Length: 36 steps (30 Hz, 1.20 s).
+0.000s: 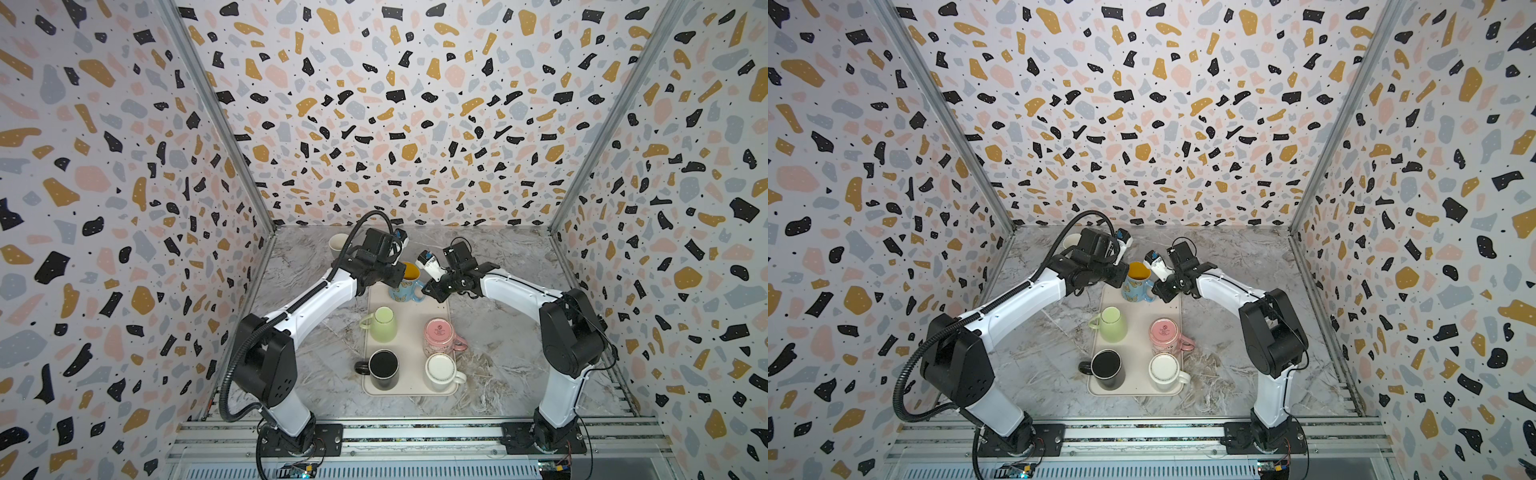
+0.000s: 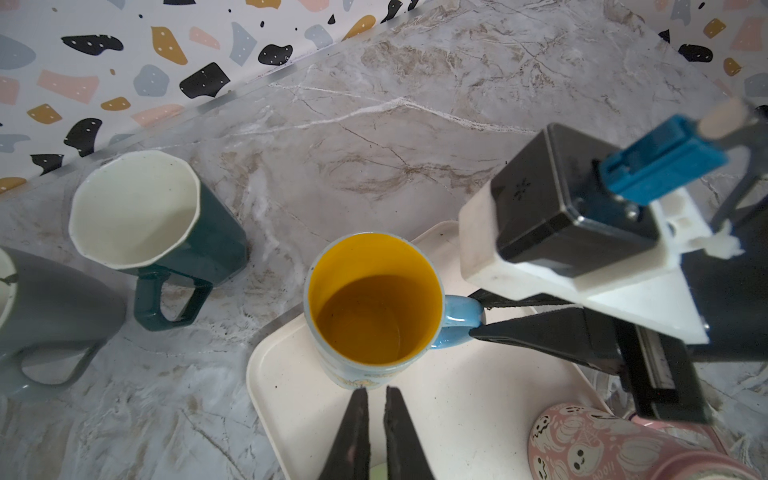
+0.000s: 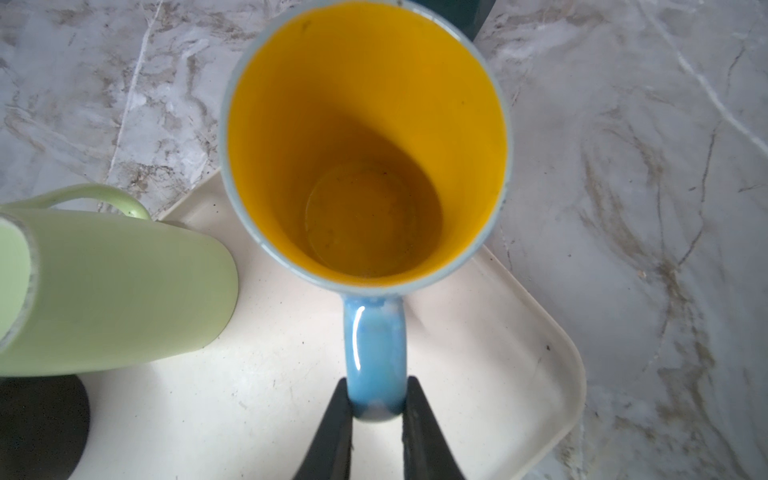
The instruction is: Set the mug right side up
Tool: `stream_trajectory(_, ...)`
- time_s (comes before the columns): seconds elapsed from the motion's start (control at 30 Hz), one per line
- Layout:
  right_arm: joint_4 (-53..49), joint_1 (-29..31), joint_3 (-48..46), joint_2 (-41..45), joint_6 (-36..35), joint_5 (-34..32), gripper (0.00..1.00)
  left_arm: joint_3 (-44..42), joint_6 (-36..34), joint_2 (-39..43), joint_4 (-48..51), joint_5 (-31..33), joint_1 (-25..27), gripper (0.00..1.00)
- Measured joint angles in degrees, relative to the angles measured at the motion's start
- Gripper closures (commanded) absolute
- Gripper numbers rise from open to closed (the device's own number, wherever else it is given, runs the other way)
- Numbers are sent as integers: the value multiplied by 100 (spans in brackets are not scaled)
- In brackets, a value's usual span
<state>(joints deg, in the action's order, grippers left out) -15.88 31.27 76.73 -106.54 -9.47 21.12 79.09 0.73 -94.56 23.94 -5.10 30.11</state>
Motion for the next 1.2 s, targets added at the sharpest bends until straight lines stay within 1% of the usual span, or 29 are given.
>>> stream_trajectory(0.1, 0, 15, 2, 0, -4, 7, 81, 0, 0, 0, 0, 0, 0, 89)
stream_trajectory(0.17, 0, 26, 2, 0, -4, 7, 77, 0, 0, 0, 0, -2, -2, 89)
stream_trajectory(0.33, 4, 98, 2, 0, -7, 70, 72, -39, 2, 0, -7, -7, -7, 89)
stream_trajectory(0.43, 7, 142, 2, -2, -7, 107, 71, -83, 2, 0, -4, -7, -7, 89)
stream_trajectory(0.57, 26, 175, 2, -7, 0, 138, 66, -85, 2, 0, -4, -7, -11, 89)
stream_trajectory(0.83, 103, 208, 37, -214, -7, 181, 65, -85, 2, 0, -4, 0, -20, 89)
stream_trajectory(0.9, 98, 214, 70, -291, -7, 184, 67, -85, 0, 0, -2, 2, -26, 89)
stream_trajectory(1.0, 111, 225, 153, -404, -13, 212, 74, -85, 0, 0, -2, 4, -33, 89)
stream_trajectory(1.07, 129, 225, 162, -420, -68, 249, 82, -85, 0, 0, -2, 4, -44, 89)
stream_trajectory(1.13, 127, 240, 201, -442, -42, 251, 98, -85, 0, 0, -2, 4, -44, 89)
stream_trajectory(1.17, 127, 240, 210, -448, -57, 267, 100, -85, 0, 0, -2, 7, -44, 89)
stream_trajectory(1.2, 133, 247, 216, -461, -66, 273, 100, -85, 0, 0, -2, 7, -44, 89)
